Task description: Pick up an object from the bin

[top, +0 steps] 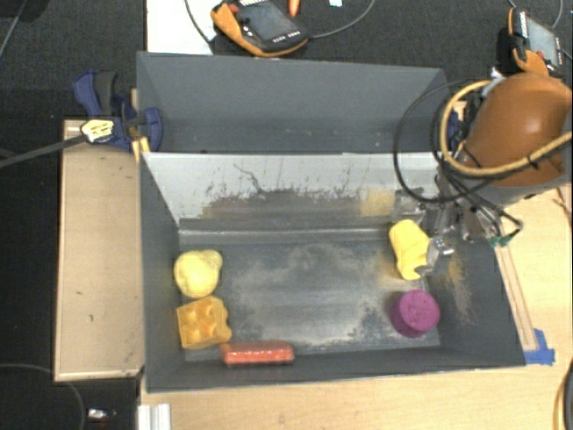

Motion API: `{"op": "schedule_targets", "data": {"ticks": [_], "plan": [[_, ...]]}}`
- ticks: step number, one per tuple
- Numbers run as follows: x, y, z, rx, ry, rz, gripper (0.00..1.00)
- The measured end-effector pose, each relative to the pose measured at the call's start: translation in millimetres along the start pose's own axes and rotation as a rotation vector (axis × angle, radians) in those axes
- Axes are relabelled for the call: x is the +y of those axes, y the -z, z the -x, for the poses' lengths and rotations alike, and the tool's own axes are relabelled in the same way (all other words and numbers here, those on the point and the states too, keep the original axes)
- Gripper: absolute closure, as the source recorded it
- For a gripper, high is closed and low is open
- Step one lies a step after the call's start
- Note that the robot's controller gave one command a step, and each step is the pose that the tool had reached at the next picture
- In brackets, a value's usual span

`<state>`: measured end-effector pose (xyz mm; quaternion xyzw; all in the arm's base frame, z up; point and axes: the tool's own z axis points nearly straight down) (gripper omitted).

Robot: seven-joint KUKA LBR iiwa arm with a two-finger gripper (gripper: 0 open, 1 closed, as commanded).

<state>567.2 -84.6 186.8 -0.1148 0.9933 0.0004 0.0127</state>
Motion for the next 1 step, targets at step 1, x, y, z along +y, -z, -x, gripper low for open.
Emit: {"op": "schedule_targets", "data": {"ticks": [1], "plan": [[12.5,-83.7,-4.0,-0.001,-0.044,0.001,0.0]]}}
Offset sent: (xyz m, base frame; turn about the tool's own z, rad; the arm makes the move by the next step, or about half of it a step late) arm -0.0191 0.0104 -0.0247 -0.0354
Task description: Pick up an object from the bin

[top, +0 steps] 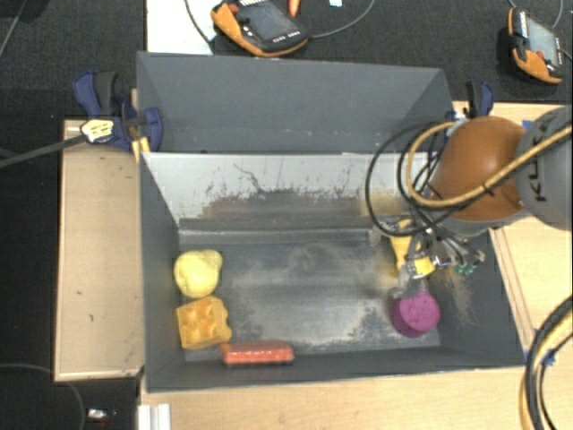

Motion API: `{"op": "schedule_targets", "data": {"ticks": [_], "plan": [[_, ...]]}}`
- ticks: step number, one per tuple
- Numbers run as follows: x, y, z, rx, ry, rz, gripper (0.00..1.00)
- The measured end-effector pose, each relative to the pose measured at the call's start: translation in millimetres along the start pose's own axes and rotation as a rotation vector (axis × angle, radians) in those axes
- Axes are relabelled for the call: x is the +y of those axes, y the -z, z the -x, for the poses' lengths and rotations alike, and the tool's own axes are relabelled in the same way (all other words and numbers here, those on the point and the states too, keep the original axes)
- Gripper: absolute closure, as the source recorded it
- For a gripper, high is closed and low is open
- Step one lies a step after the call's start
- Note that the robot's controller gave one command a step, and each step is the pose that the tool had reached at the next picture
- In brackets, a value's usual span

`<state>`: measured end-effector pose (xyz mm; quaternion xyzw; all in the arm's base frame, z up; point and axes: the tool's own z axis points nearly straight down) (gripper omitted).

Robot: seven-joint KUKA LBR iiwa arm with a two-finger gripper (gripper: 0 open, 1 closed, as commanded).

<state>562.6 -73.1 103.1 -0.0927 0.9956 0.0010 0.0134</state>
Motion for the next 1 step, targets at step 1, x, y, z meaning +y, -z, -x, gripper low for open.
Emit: {"op": "schedule_targets", "data": {"ticks": [1], "plan": [[0.9,63.0,-10.9,-0.021,0.078,-0.009,0.0]]}}
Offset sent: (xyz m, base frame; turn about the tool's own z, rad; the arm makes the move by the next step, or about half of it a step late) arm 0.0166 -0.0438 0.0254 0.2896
